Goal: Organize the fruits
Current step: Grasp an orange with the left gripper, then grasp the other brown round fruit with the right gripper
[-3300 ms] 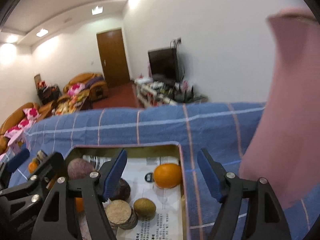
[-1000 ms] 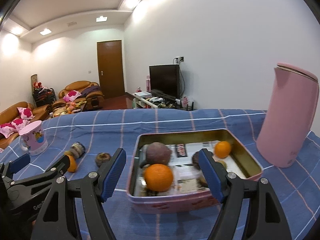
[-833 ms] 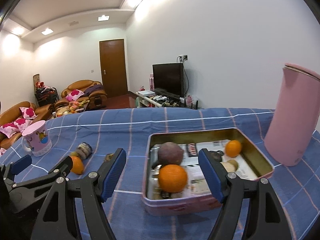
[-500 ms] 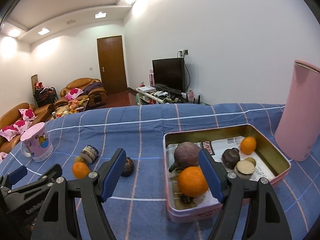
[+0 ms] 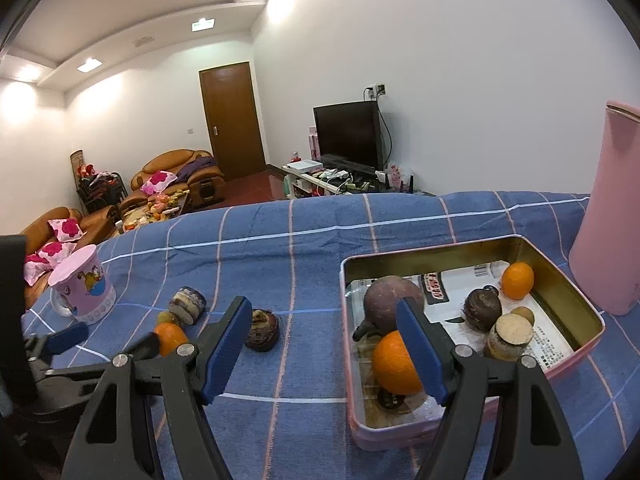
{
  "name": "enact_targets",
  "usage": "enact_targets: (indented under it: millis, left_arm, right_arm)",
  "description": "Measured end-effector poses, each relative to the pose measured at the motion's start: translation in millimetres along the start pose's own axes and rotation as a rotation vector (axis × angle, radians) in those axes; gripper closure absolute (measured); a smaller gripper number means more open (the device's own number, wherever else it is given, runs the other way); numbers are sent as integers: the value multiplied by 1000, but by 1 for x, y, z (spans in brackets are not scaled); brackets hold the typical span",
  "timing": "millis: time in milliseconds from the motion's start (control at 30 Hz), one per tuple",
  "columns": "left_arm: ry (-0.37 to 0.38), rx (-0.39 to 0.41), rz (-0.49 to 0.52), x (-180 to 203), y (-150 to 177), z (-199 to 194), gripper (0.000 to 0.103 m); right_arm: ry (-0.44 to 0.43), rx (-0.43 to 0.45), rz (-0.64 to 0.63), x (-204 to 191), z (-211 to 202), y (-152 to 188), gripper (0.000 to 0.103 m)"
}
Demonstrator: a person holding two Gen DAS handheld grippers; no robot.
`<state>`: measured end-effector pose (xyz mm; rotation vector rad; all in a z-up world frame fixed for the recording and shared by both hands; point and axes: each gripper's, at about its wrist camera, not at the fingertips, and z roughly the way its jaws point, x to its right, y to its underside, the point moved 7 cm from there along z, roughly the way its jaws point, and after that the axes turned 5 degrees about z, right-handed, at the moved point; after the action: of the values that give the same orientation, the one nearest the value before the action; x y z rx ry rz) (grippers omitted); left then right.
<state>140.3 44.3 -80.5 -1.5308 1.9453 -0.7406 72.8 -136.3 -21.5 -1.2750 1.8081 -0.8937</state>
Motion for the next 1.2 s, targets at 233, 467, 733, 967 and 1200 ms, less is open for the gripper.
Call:
enact_targets:
  millis: [233,467,733,967,1200]
  left_arm:
    - [94,-116,-49,9,3,26,28]
    - [180,-108,-44,15,6,18,66]
    - [114,5,-228,-53,-1,-18,66]
    - [-57,34,-231,-83,-4,-17,66]
    - [-83,12,-237,-89,-3,-8,66]
  right_arm:
    - [11,4,-23,2,2,-2,27]
    - [1,-17,-50,-7,10,-2,27]
    - [-69,-97,-122,-39,32,3,27]
    - [-103,-248,-179,-65,70,17,29]
    - [-49,-380,-267,-77,101,34,41]
